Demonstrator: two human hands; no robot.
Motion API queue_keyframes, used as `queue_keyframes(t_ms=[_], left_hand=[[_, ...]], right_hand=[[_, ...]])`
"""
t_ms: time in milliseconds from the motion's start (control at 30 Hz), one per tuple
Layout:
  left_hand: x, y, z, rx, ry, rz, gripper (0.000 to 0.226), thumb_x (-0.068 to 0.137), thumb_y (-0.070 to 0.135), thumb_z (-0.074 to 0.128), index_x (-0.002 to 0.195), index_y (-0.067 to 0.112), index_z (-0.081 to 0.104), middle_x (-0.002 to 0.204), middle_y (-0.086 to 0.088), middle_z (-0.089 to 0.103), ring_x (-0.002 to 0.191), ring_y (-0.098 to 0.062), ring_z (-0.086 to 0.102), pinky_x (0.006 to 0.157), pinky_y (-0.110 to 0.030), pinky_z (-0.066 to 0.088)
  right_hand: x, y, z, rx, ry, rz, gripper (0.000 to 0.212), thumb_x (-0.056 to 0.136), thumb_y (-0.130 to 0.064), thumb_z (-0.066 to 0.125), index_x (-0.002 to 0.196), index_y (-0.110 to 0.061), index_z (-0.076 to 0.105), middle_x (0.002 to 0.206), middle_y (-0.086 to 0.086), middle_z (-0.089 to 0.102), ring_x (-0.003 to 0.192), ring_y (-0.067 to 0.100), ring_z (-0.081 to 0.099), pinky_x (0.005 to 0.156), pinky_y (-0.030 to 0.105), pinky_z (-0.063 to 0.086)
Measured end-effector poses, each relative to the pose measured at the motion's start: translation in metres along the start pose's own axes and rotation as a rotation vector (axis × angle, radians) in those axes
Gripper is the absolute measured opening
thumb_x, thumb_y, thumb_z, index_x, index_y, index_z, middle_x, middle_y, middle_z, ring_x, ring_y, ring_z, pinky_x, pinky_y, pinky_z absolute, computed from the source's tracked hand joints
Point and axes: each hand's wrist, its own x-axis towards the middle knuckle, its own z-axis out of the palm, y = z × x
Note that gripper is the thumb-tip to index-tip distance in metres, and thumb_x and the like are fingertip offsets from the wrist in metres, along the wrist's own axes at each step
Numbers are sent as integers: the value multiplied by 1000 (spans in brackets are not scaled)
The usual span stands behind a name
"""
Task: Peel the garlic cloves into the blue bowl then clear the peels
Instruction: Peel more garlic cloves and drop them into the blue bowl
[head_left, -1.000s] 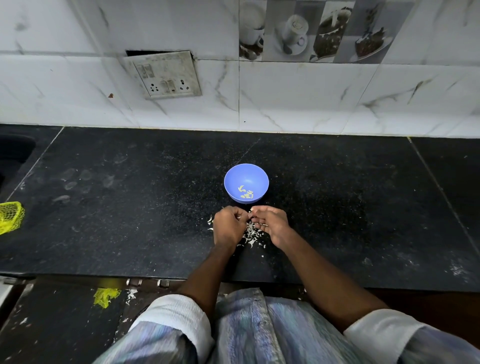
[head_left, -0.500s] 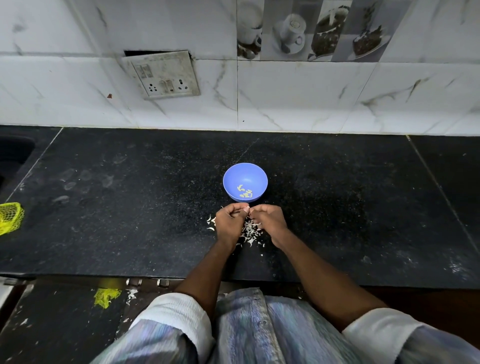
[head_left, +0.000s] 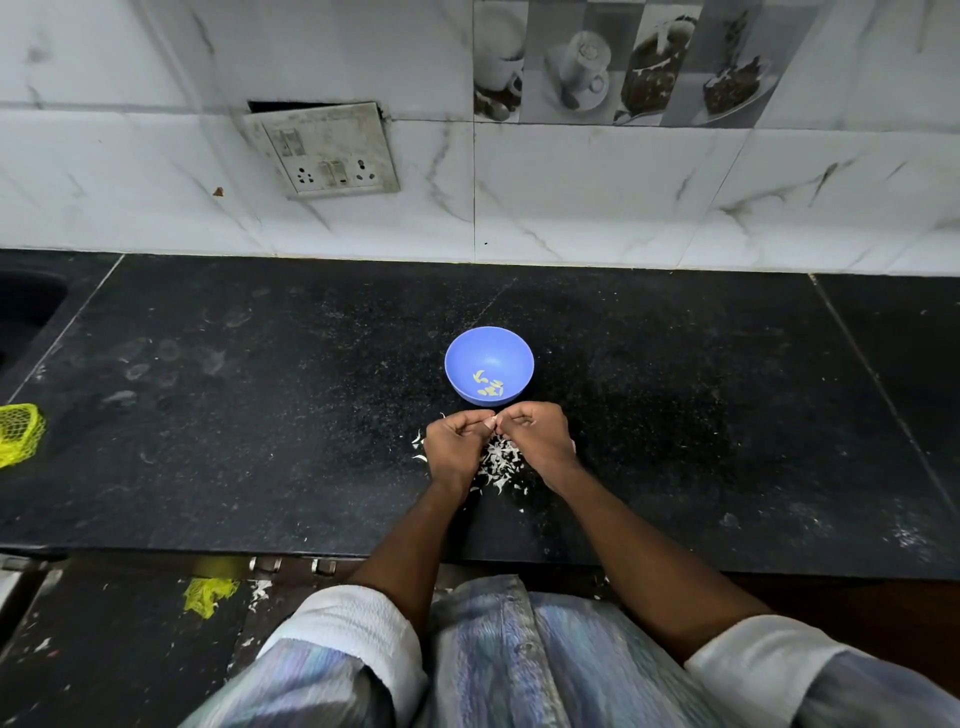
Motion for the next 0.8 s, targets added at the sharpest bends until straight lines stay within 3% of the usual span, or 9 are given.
queue_keyframes(t_ms=[200,533,667,800], left_hand=[[-1,1,0,-32,15,-4,11,89,-8,75,99,-3,79,87,-16,80,72,-13,73,72,-23,60],[-1,0,2,-66,3,-53,15,90,-4,77,89,10,81,85,-16,80,77,-23,72,81,-38,62],[-3,2,3,-68,-1,-53,17,92,-5,74,89,10,80,79,-11,79,69,-16,70,70,-25,60],[-3,4,5,-81,-31,-79,15,98,-3,65,97,4,79,75,-9,75,66,-14,65,64,-23,57]], right_hand=[[-1,-2,1,-29,-5,-2,14,82,-4,74,76,-16,78,68,-2,75,62,4,67,64,23,54],[-3,-4,-2,-65,5,-18,13,83,-1,70,78,-10,78,69,0,76,64,8,70,64,24,57],[-4,-5,0,-58,13,-12,12,83,-2,71,78,-10,78,69,0,75,63,8,69,64,24,57],[-3,-4,-1,6,18,36,10,84,-3,70,79,-8,77,70,4,75,64,9,68,63,27,55]])
